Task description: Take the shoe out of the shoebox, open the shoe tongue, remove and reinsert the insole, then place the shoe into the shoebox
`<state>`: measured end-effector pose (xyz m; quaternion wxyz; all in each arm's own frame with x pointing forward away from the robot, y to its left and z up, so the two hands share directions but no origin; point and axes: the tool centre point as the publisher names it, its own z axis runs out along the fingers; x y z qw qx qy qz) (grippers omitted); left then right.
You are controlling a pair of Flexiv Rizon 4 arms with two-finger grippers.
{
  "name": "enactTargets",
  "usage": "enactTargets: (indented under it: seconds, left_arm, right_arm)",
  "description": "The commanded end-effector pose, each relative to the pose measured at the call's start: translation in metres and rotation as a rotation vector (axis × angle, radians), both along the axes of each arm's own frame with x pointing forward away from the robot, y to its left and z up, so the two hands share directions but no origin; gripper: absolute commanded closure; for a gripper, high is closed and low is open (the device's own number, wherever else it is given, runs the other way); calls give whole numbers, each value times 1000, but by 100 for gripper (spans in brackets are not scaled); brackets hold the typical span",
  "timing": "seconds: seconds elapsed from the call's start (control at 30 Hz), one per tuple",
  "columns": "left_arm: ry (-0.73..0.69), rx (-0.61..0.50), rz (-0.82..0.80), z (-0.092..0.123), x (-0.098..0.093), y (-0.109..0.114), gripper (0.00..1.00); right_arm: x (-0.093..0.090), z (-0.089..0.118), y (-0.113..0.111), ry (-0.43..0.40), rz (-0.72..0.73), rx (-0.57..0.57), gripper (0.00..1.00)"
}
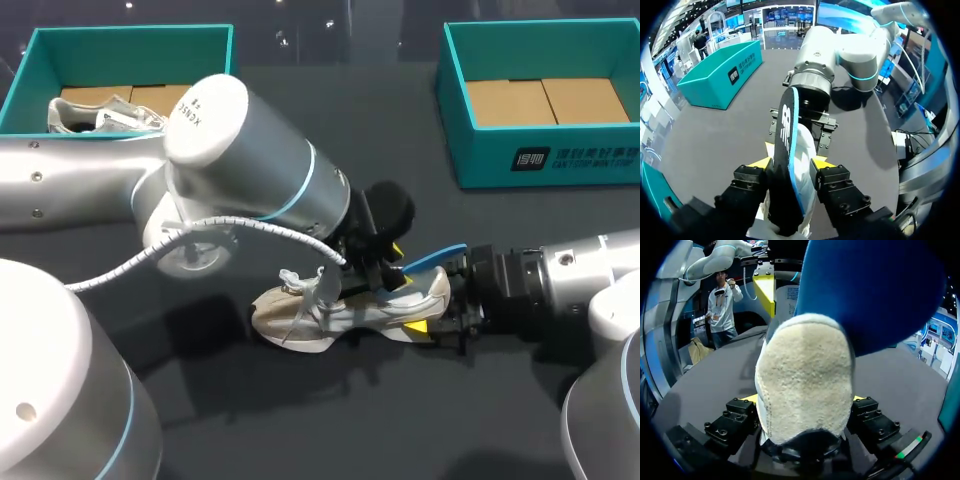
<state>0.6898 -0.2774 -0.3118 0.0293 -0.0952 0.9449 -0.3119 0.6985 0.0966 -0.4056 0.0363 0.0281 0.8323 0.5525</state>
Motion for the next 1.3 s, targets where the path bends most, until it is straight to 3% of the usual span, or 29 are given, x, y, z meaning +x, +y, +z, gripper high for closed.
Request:
enactTargets:
  seconds: [0.03, 0.87, 1.2, 1.3]
  left_arm:
    - [-37, -13, 31, -5, -7, -4, 45]
    - [-145, -75, 46, -19, 9, -21, 52]
    - [-145, -84, 40, -27, 15, -30, 62]
    - [-142, -85, 39, -29, 16, -32, 73]
  right_arm:
    - [-1, 1, 0, 0, -2, -3, 100]
    - [-1, 1, 0, 0, -2, -3, 100]
    - [-1, 1, 0, 0, -2, -3, 100]
    - [-1, 1, 0, 0, -2, -3, 100]
